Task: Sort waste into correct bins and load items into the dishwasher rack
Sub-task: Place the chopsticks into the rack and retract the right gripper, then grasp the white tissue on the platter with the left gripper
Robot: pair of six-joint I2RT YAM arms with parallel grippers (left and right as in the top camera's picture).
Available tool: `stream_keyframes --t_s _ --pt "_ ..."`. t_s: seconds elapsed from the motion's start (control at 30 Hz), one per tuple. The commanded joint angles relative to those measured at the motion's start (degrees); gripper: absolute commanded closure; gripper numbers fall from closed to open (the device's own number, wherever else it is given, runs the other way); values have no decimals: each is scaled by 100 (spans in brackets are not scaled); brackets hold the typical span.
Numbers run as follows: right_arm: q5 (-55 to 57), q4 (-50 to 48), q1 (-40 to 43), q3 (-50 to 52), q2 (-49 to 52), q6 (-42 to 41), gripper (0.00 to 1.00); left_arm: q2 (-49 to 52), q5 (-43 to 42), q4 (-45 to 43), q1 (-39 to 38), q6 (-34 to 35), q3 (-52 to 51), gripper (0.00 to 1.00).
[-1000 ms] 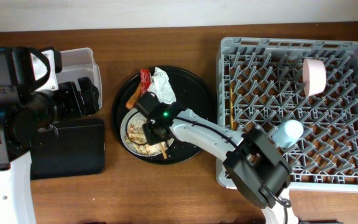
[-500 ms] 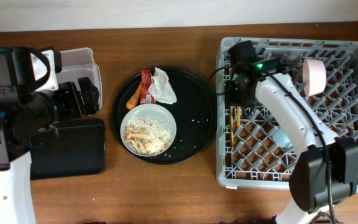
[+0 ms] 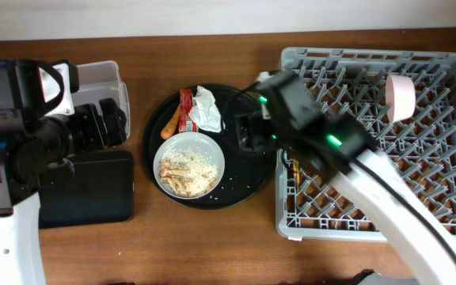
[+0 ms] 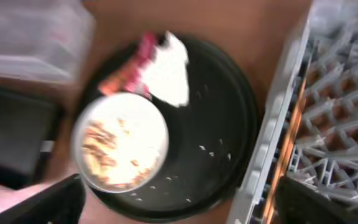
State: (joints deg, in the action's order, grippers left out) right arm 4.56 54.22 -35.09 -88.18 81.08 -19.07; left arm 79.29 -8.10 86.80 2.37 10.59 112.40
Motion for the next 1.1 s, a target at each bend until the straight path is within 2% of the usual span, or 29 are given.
stream_keyframes --t_s 0.0,0.13,0.3,0.37,0.53,0.6,0.7,0.8,0.9,1.07 --pt "42 26 -138 -39 -782 42 2 9 44 -13 9 70 37 1" --pt "645 1060 -111 -39 -1604 127 2 9 44 -15 9 70 37 1" --pt "1978 1357 -76 232 -3174 131 2 9 44 -13 9 70 37 1" --pt "2052 769 396 962 -3807 291 2 9 44 -13 9 70 37 1" --pt "988 -1421 2256 4465 -5541 293 2 9 44 -13 9 70 37 1" --pt "529 -2122 2719 5722 -6245 210 2 9 44 -13 9 70 37 1" --pt "90 -2870 3023 7049 -7272 210 2 9 44 -13 9 70 37 1" --pt "-138 -3547 3147 8059 -8105 210 2 9 44 -13 9 70 37 1" --pt "-138 -4999 3145 8789 -8089 212 2 9 44 -13 9 70 37 1" --pt "-136 -4996 3141 8786 -8087 214 2 9 44 -15 9 70 37 1"
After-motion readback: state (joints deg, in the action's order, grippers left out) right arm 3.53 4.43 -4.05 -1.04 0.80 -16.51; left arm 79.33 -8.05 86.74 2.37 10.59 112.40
